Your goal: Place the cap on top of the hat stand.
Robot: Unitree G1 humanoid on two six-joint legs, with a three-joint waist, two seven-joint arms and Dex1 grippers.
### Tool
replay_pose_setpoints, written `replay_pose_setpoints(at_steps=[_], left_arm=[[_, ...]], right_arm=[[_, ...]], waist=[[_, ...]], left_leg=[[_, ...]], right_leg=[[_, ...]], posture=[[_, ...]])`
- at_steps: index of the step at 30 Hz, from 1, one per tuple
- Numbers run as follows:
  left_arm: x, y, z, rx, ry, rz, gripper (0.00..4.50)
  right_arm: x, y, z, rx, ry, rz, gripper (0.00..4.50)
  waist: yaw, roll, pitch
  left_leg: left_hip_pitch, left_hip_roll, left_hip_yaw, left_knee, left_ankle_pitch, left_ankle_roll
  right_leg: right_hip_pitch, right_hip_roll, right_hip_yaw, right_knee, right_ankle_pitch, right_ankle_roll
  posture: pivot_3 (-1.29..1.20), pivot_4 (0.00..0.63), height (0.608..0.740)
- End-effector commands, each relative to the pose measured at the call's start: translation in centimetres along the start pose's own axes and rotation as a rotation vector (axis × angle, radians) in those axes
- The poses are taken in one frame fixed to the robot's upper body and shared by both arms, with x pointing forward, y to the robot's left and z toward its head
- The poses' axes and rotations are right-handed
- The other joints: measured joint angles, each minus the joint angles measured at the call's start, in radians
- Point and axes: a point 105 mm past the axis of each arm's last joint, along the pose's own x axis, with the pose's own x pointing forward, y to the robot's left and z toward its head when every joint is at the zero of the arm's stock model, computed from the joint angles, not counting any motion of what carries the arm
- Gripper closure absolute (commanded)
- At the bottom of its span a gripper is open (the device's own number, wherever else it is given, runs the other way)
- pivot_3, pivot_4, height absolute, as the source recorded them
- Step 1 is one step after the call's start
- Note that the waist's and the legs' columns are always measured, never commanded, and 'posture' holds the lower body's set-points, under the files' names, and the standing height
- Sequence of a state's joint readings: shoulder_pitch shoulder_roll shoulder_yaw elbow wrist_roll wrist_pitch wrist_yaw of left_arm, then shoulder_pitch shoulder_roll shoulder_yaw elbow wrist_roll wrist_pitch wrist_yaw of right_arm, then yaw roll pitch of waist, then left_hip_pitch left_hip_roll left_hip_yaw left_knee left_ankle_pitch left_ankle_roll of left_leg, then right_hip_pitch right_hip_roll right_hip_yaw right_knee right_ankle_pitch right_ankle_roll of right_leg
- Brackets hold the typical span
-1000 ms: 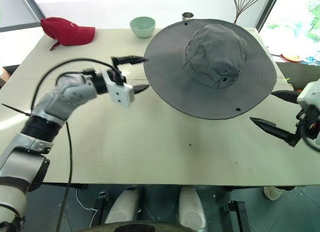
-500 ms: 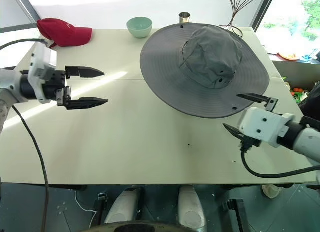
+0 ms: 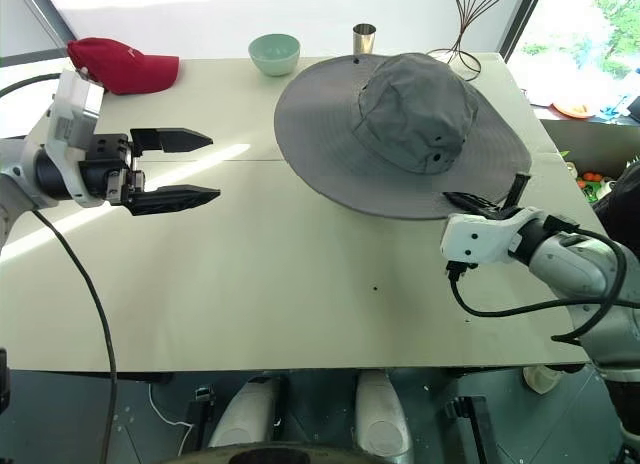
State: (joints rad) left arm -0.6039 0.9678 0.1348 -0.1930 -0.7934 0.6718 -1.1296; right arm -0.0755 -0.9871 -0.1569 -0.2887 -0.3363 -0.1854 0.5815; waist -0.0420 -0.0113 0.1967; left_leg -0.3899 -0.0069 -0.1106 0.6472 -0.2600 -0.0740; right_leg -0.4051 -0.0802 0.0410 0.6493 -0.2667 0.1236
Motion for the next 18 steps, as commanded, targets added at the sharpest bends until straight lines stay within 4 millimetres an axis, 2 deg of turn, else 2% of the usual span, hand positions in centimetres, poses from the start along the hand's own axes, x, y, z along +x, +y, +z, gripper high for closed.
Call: replay_pose_setpoints(at_steps=[1,6,12,14,18], left_arm=[[-0.6,-0.1,1.1,0.059,-0.008,0.017,0.00],[-0.4,0.2,1.1,0.065,-0.008,0.023,0.00],[-0.2,0.3,1.1,0.078,-0.007,0.024,0.00],[-0.2,0.4,1.2,0.083,-0.012,0.027,0.00],[-0.1,0.6,1.4,0.091,-0.018,0.033,0.00]], right_arm=[[0.0,-1.6,-0.1,-0.198,0.005,-0.068,4.47],[0.0,-2.1,-0.9,-0.331,0.026,-0.102,4.47],[-0.1,-2.4,-2.1,-0.381,0.076,-0.121,4.47],[-0.1,-1.9,-2.5,-0.367,0.086,-0.101,4.47],[0.0,-1.1,-3.1,-0.213,0.101,-0.088,4.47]], waist=[[0.000,0.000,0.000],[0.000,0.000,0.000],[0.000,0.000,0.000],[0.000,0.000,0.000],[-0.001,0.000,0.000]], left_leg=[[0.000,0.000,0.000,0.000,0.000,0.000],[0.000,0.000,0.000,0.000,0.000,0.000],[0.000,0.000,0.000,0.000,0.000,0.000],[0.000,0.000,0.000,0.000,0.000,0.000],[0.000,0.000,0.000,0.000,0.000,0.000]], right_leg=[[0.000,0.000,0.000,0.000,0.000,0.000],[0.000,0.000,0.000,0.000,0.000,0.000],[0.000,0.000,0.000,0.000,0.000,0.000],[0.000,0.000,0.000,0.000,0.000,0.000],[0.000,0.000,0.000,0.000,0.000,0.000]], posture=[[0.00,0.150,0.740],[0.00,0.150,0.740],[0.00,0.150,0.740],[0.00,0.150,0.740],[0.00,0.150,0.740]])
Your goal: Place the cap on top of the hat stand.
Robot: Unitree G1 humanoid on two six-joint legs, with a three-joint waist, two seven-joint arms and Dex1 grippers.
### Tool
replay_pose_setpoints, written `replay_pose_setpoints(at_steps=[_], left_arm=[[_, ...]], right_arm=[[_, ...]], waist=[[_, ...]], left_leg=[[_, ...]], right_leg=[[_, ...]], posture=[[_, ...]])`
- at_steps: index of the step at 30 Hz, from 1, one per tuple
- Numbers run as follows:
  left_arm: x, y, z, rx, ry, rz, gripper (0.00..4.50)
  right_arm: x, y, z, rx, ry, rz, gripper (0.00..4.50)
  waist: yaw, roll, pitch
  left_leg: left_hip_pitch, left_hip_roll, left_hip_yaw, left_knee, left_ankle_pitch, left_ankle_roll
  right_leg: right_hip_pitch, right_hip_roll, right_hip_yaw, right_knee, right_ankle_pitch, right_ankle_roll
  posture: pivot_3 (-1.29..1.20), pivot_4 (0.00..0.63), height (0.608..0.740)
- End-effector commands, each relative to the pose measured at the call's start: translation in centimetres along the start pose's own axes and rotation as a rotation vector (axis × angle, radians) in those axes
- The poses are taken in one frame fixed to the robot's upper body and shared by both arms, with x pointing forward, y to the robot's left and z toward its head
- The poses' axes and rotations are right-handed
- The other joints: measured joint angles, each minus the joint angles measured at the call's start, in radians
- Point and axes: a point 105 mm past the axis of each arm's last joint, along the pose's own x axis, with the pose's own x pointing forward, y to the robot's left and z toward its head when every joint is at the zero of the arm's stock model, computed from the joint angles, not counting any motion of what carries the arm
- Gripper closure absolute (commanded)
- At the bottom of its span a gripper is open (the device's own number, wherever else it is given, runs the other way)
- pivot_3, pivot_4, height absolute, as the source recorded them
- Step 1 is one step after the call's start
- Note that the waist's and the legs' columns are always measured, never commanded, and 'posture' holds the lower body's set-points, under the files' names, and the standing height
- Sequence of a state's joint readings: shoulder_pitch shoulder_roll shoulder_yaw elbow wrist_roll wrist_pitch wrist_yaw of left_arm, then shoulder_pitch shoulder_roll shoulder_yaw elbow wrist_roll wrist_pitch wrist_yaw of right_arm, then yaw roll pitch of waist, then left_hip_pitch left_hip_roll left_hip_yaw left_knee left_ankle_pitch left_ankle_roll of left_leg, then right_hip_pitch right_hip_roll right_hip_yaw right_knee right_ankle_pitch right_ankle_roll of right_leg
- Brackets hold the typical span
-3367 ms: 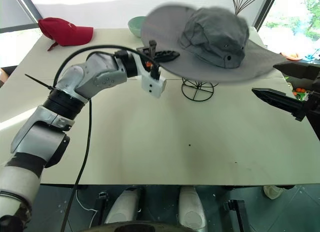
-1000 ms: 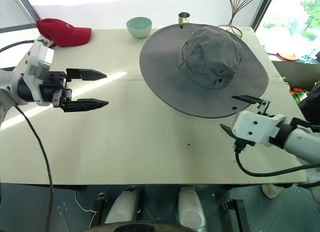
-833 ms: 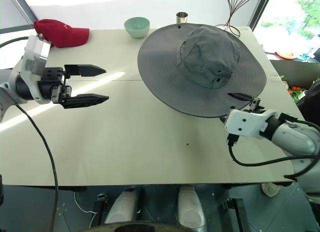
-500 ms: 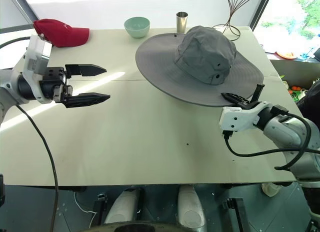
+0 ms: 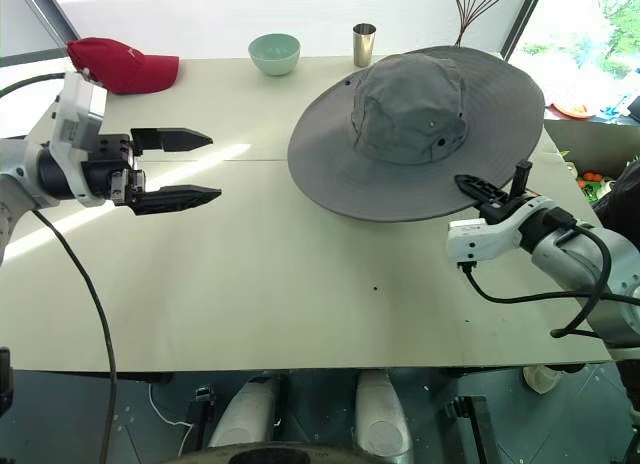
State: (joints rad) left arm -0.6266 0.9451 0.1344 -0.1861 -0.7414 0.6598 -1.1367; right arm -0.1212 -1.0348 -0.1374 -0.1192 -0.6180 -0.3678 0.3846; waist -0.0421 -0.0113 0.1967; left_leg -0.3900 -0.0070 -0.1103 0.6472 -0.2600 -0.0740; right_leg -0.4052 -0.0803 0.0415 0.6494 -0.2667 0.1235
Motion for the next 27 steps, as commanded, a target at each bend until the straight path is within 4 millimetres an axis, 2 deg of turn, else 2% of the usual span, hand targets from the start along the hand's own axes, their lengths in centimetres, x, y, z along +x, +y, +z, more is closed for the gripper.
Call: replay_pose_setpoints(at_steps=[1,3,7,10,13,16,22,23,27], left_arm=[[-0.2,0.3,1.2,0.058,-0.023,0.018,0.00],[-0.2,0.4,1.2,0.061,-0.024,0.023,0.00],[-0.2,0.5,1.3,0.068,-0.023,0.025,0.00],[-0.2,0.6,1.3,0.072,-0.022,0.027,0.00],[-0.1,0.6,1.4,0.075,-0.023,0.030,0.00],[-0.1,0.6,1.5,0.077,-0.028,0.036,0.00],[-0.1,0.7,1.7,0.082,-0.032,0.043,0.00],[-0.1,0.7,1.7,0.083,-0.033,0.044,0.00],[-0.1,0.7,1.8,0.087,-0.032,0.046,0.00]], right_arm=[[-0.1,-0.4,-0.5,0.125,0.022,-0.022,3.92],[0.0,0.4,0.4,0.238,-0.017,-0.001,3.46],[0.6,0.5,2.1,0.348,-0.069,-0.012,1.44],[1.0,0.4,2.4,0.358,-0.067,-0.017,0.06],[1.1,0.5,2.2,0.359,-0.053,-0.008,0.06],[1.0,1.0,2.1,0.375,-0.051,0.020,1.06],[1.0,1.4,2.7,0.472,-0.071,0.025,4.20],[1.2,1.4,2.9,0.492,-0.073,0.019,4.45],[1.6,1.2,3.2,0.580,-0.071,-0.016,4.45]], waist=[[-0.001,0.000,0.000],[-0.001,0.000,0.000],[-0.001,0.000,0.000],[-0.001,0.000,0.000],[0.000,0.000,0.000],[0.001,0.000,0.000],[-0.001,0.000,0.000],[-0.001,0.000,0.000],[0.000,0.000,0.000]], left_leg=[[0.000,0.000,0.000,0.000,0.000,0.000],[0.000,0.000,0.000,0.000,0.000,0.000],[0.000,0.000,0.000,0.000,0.000,0.000],[0.000,0.000,0.000,0.000,0.000,0.000],[0.000,0.000,0.000,0.000,0.000,0.000],[0.000,0.000,0.000,0.000,0.000,0.000],[0.000,0.000,0.000,0.000,0.000,0.000],[0.000,0.000,0.000,0.000,0.000,0.000],[0.000,0.000,0.000,0.000,0.000,0.000]], right_leg=[[0.000,0.000,0.000,0.000,0.000,0.000],[0.000,0.000,0.000,0.000,0.000,0.000],[0.000,0.000,0.000,0.000,0.000,0.000],[0.000,0.000,0.000,0.000,0.000,0.000],[0.000,0.000,0.000,0.000,0.000,0.000],[0.000,0.000,0.000,0.000,0.000,0.000],[0.000,0.000,0.000,0.000,0.000,0.000],[0.000,0.000,0.000,0.000,0.000,0.000],[0.000,0.000,0.000,0.000,0.000,0.000]], posture=[[0.00,0.150,0.740],[0.00,0.150,0.740],[0.00,0.150,0.740],[0.00,0.150,0.740],[0.00,0.150,0.740],[0.00,0.150,0.740],[0.00,0.150,0.740],[0.00,0.150,0.740],[0.00,0.150,0.740]])
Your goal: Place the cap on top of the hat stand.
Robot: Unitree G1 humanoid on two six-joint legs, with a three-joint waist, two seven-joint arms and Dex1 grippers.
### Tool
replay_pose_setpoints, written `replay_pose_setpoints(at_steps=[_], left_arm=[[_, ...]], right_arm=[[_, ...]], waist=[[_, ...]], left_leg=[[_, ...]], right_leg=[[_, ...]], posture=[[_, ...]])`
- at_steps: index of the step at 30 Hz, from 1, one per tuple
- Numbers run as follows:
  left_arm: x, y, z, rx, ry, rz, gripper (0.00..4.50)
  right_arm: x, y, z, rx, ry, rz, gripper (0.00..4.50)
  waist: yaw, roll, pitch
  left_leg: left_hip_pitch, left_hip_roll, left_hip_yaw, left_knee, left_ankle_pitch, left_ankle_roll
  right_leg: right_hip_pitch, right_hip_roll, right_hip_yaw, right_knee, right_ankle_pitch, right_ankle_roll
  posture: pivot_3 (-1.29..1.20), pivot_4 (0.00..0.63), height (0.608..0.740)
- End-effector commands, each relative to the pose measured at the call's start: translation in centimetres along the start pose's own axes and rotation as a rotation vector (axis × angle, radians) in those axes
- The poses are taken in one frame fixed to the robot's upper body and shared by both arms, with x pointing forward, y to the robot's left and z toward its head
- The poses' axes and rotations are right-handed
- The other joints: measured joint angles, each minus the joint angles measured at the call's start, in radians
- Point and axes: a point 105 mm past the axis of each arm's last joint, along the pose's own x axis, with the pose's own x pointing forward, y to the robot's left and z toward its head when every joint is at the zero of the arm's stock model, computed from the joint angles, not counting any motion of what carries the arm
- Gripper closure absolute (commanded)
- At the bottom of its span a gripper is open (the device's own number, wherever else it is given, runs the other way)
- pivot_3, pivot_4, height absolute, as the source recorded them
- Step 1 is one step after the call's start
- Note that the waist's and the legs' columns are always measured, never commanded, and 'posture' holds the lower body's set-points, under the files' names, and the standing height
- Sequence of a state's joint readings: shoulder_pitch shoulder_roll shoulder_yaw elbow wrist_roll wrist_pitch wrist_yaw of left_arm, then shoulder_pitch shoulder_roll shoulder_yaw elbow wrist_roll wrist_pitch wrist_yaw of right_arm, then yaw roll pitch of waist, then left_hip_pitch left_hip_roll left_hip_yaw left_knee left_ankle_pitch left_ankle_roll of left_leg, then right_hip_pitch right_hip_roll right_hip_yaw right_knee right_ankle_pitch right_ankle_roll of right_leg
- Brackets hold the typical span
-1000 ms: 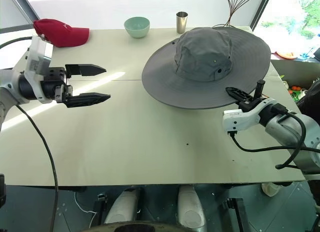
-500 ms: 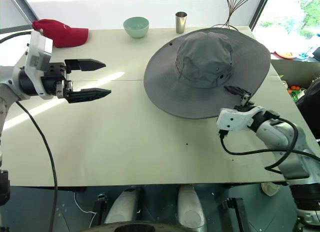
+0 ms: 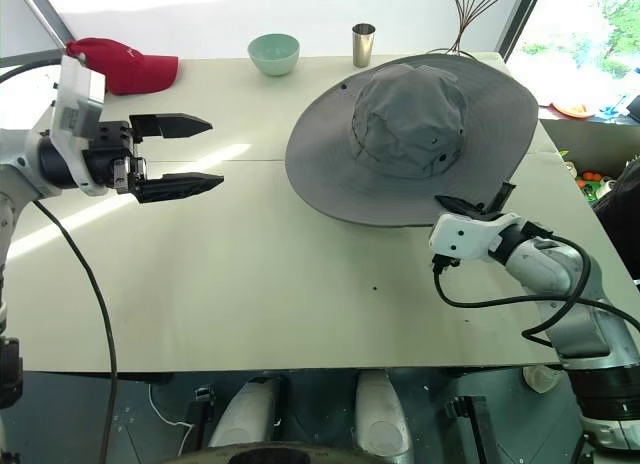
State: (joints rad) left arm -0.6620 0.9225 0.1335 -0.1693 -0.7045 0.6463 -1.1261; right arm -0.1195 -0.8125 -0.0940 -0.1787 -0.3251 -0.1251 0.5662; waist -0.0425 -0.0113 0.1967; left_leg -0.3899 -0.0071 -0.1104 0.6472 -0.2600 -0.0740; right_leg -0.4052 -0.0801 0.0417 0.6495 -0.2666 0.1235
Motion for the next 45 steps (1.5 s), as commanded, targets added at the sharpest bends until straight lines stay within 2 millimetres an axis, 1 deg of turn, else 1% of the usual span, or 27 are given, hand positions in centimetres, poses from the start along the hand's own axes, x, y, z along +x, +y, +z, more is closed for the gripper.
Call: replay_pose_setpoints(at_steps=[1,11,14,16,17,18,19,23,25,27,29,31,33,34,35,37,39,40,42,45], left_arm=[[-0.3,0.1,1.2,0.054,-0.020,0.017,0.00],[-0.2,0.2,1.1,0.059,-0.014,0.018,0.00],[-0.1,0.2,1.0,0.059,-0.011,0.018,0.00],[-0.1,0.2,0.9,0.058,-0.007,0.017,0.00],[-0.1,0.2,0.7,0.057,-0.004,0.017,0.00],[-0.2,0.2,0.6,0.054,0.000,0.017,0.00],[-0.2,0.2,0.5,0.052,0.003,0.018,0.00],[-0.6,0.4,-0.1,0.036,0.019,0.027,0.00],[-0.9,0.7,-0.6,0.031,0.036,0.038,0.00],[-1.2,1.0,-1.0,0.024,0.046,0.048,0.00],[-1.5,1.4,-1.3,0.018,0.057,0.065,0.00],[-2.0,2.0,-1.8,0.016,0.070,0.091,0.00],[-2.5,2.4,-2.1,0.015,0.083,0.113,0.00],[-2.8,2.6,-2.2,0.017,0.088,0.118,0.00],[-3.0,2.7,-2.3,0.020,0.093,0.122,0.00],[-3.6,3.2,-2.4,0.027,0.105,0.138,0.00],[-4.0,3.6,-2.3,0.032,0.110,0.149,0.00],[-4.1,3.8,-2.3,0.033,0.112,0.151,0.00],[-4.3,4.0,-2.2,0.037,0.113,0.153,0.00],[-4.3,4.1,-2.0,0.047,0.110,0.153,0.00]], right_arm=[[0.1,-1.1,1.2,0.053,-0.041,-0.061,4.45],[0.2,-1.4,0.9,0.095,-0.024,-0.086,4.45],[0.2,-1.5,1.0,0.104,-0.023,-0.090,3.56],[0.1,-1.6,1.1,0.079,-0.018,-0.085,2.60],[-0.1,-1.7,1.1,0.059,-0.016,-0.083,1.94],[-0.4,-1.8,1.1,0.046,-0.016,-0.083,1.73],[-0.9,-2.0,1.1,0.041,-0.018,-0.078,1.22],[-3.6,-3.5,1.3,0.058,-0.048,-0.077,1.22],[-5.8,-3.8,1.4,0.101,-0.057,-0.017,1.22],[-8.3,-3.4,1.0,0.173,-0.023,0.091,1.22],[-10.8,-3.5,0.1,0.297,0.023,0.176,1.22],[-12.8,-4.9,-1.1,0.464,0.064,0.196,1.22],[-14.1,-6.9,-2.5,0.602,0.085,0.158,1.22],[-14.7,-7.7,-3.6,0.688,0.107,0.143,0.94],[-15.2,-8.3,-4.5,0.758,0.116,0.136,0.68],[-15.6,-10.2,-5.4,0.845,0.096,0.111,0.03],[-15.4,-12.2,-5.5,0.874,0.058,0.071,0.03],[-15.2,-12.8,-5.5,0.888,0.043,0.065,0.03],[-15.0,-13.3,-5.2,0.918,0.006,0.095,0.03],[-14.5,-13.3,-5.1,0.942,-0.015,0.132,0.03]], waist=[[0.000,0.000,0.000],[0.000,0.000,0.000],[0.000,0.000,0.000],[0.000,0.000,0.000],[0.000,0.000,0.000],[0.000,0.000,0.000],[0.001,0.000,0.000],[0.005,0.000,0.000],[0.006,0.000,0.000],[0.009,0.000,0.000],[0.011,0.000,0.000],[0.009,0.000,0.000],[0.001,-0.001,0.000],[0.000,-0.001,0.000],[-0.001,-0.001,0.001],[-0.001,-0.001,0.001],[-0.002,-0.001,0.001],[-0.003,0.000,0.001],[-0.002,0.000,0.001],[0.000,0.000,0.001]], left_leg=[[0.000,0.000,0.000,0.000,0.000,0.000],[0.000,0.000,0.000,0.000,0.000,0.000],[0.000,0.000,0.000,0.000,0.000,0.000],[0.000,0.000,0.000,0.000,0.000,0.000],[0.000,0.000,0.000,0.000,0.000,0.000],[0.000,0.000,0.000,0.000,0.000,0.000],[0.000,0.000,0.000,0.000,0.000,0.000],[0.000,0.000,0.000,0.000,0.000,0.000],[0.000,0.000,0.000,0.000,0.000,0.000],[0.000,0.000,0.000,-0.001,0.000,0.001],[0.000,0.000,0.000,0.000,-0.001,0.002],[0.001,0.000,0.000,0.001,-0.001,0.002],[0.002,0.000,0.001,0.001,-0.001,0.002],[0.005,0.000,0.002,0.000,-0.001,0.002],[0.007,0.000,0.002,0.000,-0.001,0.002],[0.009,0.000,0.003,-0.001,-0.002,0.003],[0.009,0.000,0.004,-0.001,-0.002,0.004],[0.009,0.000,0.004,-0.001,-0.002,0.004],[0.010,0.001,0.004,-0.002,-0.002,0.004],[0.009,0.001,0.004,-0.002,-0.003,0.005]], right_leg=[[0.000,0.000,0.000,0.000,0.000,0.000],[0.000,0.000,0.000,0.000,0.000,0.000],[0.000,0.000,0.000,0.000,0.000,0.000],[0.000,0.000,0.000,0.000,0.000,0.000],[0.000,0.000,0.000,0.000,0.000,0.000],[0.000,0.000,0.000,0.000,0.000,0.000],[0.000,0.000,0.000,0.000,0.000,0.000],[0.000,0.000,0.000,-0.001,0.000,0.000],[0.000,0.000,0.000,-0.001,0.000,0.000],[0.001,0.000,0.000,-0.001,0.000,0.000],[0.001,0.000,0.000,-0.001,0.000,0.000],[0.003,0.000,0.000,-0.002,0.000,0.000],[0.004,0.000,0.001,-0.002,0.000,0.000],[0.006,0.000,0.001,-0.002,0.000,0.000],[0.007,0.000,0.001,-0.002,-0.001,-0.002],[0.009,0.000,0.001,-0.003,-0.002,-0.003],[0.009,0.000,0.002,-0.003,-0.002,-0.003],[0.008,0.000,0.002,-0.003,-0.002,-0.003],[0.008,0.000,0.003,-0.003,-0.001,-0.001],[0.008,0.000,0.003,-0.003,-0.001,0.000]], posture=[[0.00,0.150,0.740],[0.00,0.150,0.740],[0.00,0.150,0.740],[0.00,0.150,0.740],[0.00,0.150,0.740],[0.00,0.150,0.740],[0.00,0.150,0.740],[0.00,0.150,0.740],[0.00,0.150,0.740],[0.00,0.150,0.740],[0.00,0.150,0.740],[0.00,0.150,0.740],[0.00,0.150,0.740],[0.00,0.150,0.740],[0.00,0.150,0.740],[0.00,0.150,0.740],[0.00,0.150,0.740],[0.00,0.150,0.740],[0.00,0.150,0.740],[0.00,0.150,0.740]])
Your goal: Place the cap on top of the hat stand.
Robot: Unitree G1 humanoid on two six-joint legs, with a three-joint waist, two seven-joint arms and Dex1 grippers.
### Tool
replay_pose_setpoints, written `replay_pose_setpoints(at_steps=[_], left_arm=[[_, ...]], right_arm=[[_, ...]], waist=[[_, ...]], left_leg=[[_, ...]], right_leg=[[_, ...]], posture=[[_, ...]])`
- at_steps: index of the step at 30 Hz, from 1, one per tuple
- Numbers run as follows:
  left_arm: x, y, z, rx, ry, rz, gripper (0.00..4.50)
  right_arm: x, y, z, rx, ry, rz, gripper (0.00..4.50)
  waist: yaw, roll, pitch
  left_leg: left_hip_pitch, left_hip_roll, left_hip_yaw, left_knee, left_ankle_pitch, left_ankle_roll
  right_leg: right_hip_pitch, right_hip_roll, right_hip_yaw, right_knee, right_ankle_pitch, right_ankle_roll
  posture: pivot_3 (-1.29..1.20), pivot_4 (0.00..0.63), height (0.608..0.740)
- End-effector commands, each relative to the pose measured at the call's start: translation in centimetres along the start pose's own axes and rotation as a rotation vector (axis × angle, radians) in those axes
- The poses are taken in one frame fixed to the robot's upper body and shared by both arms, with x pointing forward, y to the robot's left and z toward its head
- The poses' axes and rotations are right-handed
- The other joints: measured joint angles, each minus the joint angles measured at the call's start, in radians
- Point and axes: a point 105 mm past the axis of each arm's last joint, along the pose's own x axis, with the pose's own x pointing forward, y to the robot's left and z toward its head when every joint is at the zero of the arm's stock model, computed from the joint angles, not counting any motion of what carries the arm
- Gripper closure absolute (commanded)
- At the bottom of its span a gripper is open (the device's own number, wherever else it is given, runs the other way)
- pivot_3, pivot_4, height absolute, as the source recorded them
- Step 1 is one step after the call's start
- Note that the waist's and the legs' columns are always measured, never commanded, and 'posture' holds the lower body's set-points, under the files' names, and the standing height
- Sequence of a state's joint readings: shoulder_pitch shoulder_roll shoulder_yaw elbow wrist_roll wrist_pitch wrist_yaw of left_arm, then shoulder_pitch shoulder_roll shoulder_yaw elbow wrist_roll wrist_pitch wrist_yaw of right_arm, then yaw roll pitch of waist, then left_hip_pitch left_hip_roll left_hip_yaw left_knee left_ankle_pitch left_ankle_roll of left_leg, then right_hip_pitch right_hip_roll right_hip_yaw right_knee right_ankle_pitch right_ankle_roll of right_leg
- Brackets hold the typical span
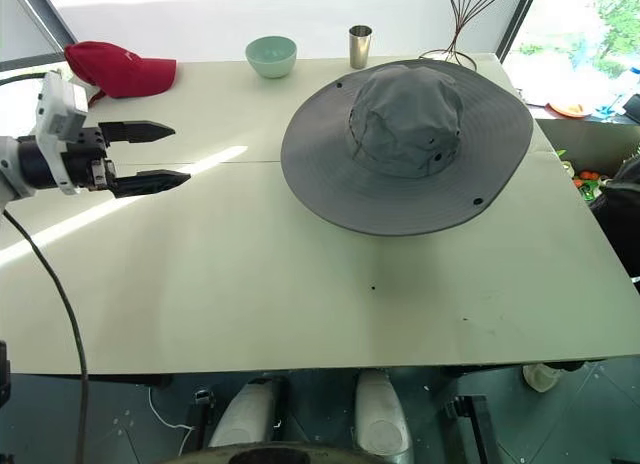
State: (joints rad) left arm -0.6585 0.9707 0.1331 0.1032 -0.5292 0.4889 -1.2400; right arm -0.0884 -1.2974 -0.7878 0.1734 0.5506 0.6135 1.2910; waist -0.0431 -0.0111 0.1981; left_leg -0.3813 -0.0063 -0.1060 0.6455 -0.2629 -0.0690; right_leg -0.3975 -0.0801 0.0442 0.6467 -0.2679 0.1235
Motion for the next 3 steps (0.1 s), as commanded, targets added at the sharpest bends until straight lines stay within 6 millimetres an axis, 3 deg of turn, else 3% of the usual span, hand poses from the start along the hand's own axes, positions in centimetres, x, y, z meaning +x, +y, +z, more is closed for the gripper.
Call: replay_pose_setpoints(at_steps=[1,3], left_arm=[[-0.75,0.43,1.66,0.069,-0.019,0.021,0.00],[-0.66,0.26,1.96,0.075,-0.028,0.012,0.00]], right_arm=[[0.31,0.13,0.76,0.012,-0.023,0.049,0.03],[0.70,0.23,0.56,0.015,-0.020,0.063,0.03]], waist=[[0.002,0.000,0.000],[0.001,0.000,0.000]], left_leg=[[0.000,0.000,0.000,0.000,0.000,0.000],[-0.002,0.000,0.000,0.001,0.000,0.000]], right_leg=[[0.000,0.000,0.000,0.000,0.000,0.000],[-0.001,-0.001,0.000,0.000,0.000,0.001]], posture=[[0.00,0.150,0.740],[0.00,0.150,0.740]])
